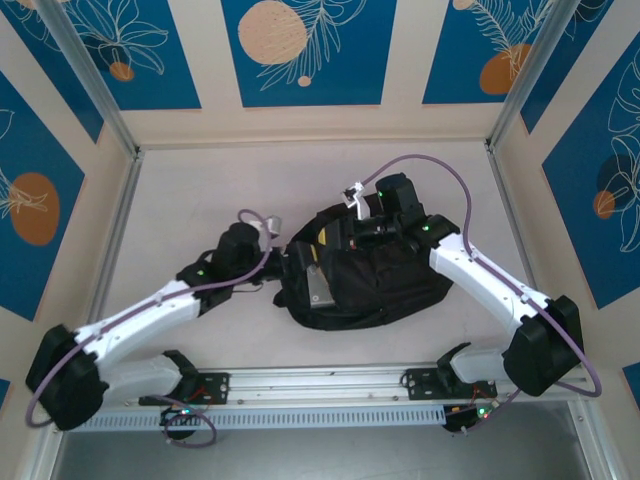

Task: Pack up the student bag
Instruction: Close the student bag at the center of the table, then rotate the student bag at the center of the table.

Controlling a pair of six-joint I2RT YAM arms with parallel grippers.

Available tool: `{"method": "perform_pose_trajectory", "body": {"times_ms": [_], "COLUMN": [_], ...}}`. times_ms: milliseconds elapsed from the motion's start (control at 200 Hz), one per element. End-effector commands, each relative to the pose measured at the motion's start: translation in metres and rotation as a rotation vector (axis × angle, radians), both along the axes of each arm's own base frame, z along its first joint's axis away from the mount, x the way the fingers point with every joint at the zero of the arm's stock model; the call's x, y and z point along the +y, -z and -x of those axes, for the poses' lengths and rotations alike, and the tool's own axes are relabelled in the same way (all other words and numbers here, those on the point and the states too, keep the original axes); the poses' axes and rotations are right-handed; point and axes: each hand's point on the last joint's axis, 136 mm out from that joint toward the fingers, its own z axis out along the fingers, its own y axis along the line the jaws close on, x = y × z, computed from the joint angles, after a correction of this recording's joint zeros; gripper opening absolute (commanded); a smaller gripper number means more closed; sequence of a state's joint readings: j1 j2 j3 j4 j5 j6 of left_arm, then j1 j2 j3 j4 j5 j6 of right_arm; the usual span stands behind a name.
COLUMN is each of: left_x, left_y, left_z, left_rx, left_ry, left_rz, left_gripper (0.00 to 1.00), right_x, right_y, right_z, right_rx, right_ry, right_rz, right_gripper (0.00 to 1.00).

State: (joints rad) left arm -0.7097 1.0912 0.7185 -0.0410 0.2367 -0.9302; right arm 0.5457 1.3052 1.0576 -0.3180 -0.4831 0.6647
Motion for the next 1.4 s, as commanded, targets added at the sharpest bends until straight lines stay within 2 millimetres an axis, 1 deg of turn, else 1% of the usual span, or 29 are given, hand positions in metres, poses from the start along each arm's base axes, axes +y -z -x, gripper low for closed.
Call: {"method": "perform_pose_trajectory", "body": {"times_ms": [0,50,85,160,215,270,340,400,480,605,660,750,820,915,965,970,1000,1005,1020,1025,1070,1130,1190,1230,1290,1355,1395], "left_x": [0.052,0.068,0.076,0.085,0.087,0.086,0.081,0.075,0.067,0.058,0.054,0.045,0.035,0.024,0.022,0.022,0.023,0.023,0.024,0.024,0.028,0.033,0.036,0.038,0.038,0.035,0.034], "left_y": [0.012,0.012,0.014,0.02,0.025,0.03,0.037,0.041,0.042,0.044,0.05,0.065,0.077,0.089,0.093,0.093,0.096,0.096,0.097,0.097,0.1,0.101,0.1,0.099,0.098,0.098,0.1], "left_z": [-0.004,-0.007,-0.008,-0.012,-0.015,-0.018,-0.024,-0.03,-0.038,-0.05,-0.053,-0.055,-0.052,-0.044,-0.04,-0.039,-0.036,-0.035,-0.034,-0.034,-0.03,-0.025,-0.02,-0.017,-0.012,-0.006,0.0], "left_rx": [-0.059,-0.063,-0.054,-0.03,-0.018,-0.013,0.0,0.011,0.017,0.012,0.029,0.075,0.105,0.133,0.137,0.137,0.141,0.141,0.142,0.142,0.146,0.144,0.141,0.138,0.14,0.145,0.155], "left_ry": [-0.13,-0.183,-0.207,-0.24,-0.251,-0.25,-0.239,-0.221,-0.195,-0.177,-0.168,-0.148,-0.112,-0.061,-0.046,-0.045,-0.043,-0.043,-0.045,-0.045,-0.054,-0.06,-0.059,-0.058,-0.047,-0.024,-0.007], "left_rz": [-0.226,-0.26,-0.265,-0.262,-0.27,-0.279,-0.294,-0.314,-0.328,-0.348,-0.362,-0.35,-0.332,-0.344,-0.348,-0.348,-0.349,-0.35,-0.349,-0.349,-0.347,-0.348,-0.346,-0.34,-0.326,-0.311,-0.309], "left_gripper": [0.8,0.8,0.8,0.8,0.8,0.8,0.8,0.8,0.81,0.8,0.8,0.78,0.74,0.68,0.61,0.59,0.54,0.52,0.5,0.47,0.38,0.27,0.19,0.14,0.08,0.0,0.0], "right_x": [0.005,0.007,0.007,0.003,-0.005,-0.017,-0.04,-0.06,-0.084,-0.115,-0.128,-0.159,-0.181,-0.2,-0.212,-0.213,-0.221,-0.222,-0.226,-0.227,-0.235,-0.24,-0.237,-0.231,-0.216,-0.199,-0.194], "right_y": [-0.01,-0.009,-0.007,-0.005,-0.002,0.005,0.019,0.032,0.049,0.072,0.08,0.092,0.099,0.105,0.106,0.106,0.106,0.106,0.106,0.107,0.108,0.115,0.125,0.132,0.141,0.145,0.144], "right_z": [0.014,0.019,0.021,0.023,0.022,0.018,0.01,0.009,0.015,0.033,0.04,0.052,0.064,0.077,0.081,0.082,0.084,0.084,0.085,0.086,0.087,0.088,0.086,0.082,0.073,0.057,0.046], "right_rx": [-0.021,-0.03,-0.034,-0.062,-0.086,-0.099,-0.078,-0.042,0.007,0.079,0.11,0.17,0.232,0.283,0.284,0.283,0.277,0.277,0.273,0.273,0.264,0.273,0.291,0.307,0.319,0.303,0.283], "right_ry": [-0.064,-0.085,-0.089,-0.068,-0.023,0.051,0.192,0.303,0.425,0.56,0.613,0.739,0.837,0.924,0.966,0.971,0.997,1.001,1.014,1.017,1.041,1.049,1.035,1.013,0.964,0.916,0.914], "right_rz": [-0.05,-0.046,-0.034,0.001,0.035,0.094,0.207,0.29,0.394,0.529,0.579,0.685,0.747,0.793,0.824,0.828,0.847,0.849,0.86,0.863,0.887,0.907,0.895,0.861,0.778,0.67,0.626], "right_gripper": [0.34,0.47,0.54,0.58,0.58,0.55,0.54,0.53,0.5,0.44,0.43,0.42,0.42,0.41,0.4,0.4,0.4,0.4,0.4,0.4,0.4,0.4,0.41,0.41,0.41,0.41,0.41]}}
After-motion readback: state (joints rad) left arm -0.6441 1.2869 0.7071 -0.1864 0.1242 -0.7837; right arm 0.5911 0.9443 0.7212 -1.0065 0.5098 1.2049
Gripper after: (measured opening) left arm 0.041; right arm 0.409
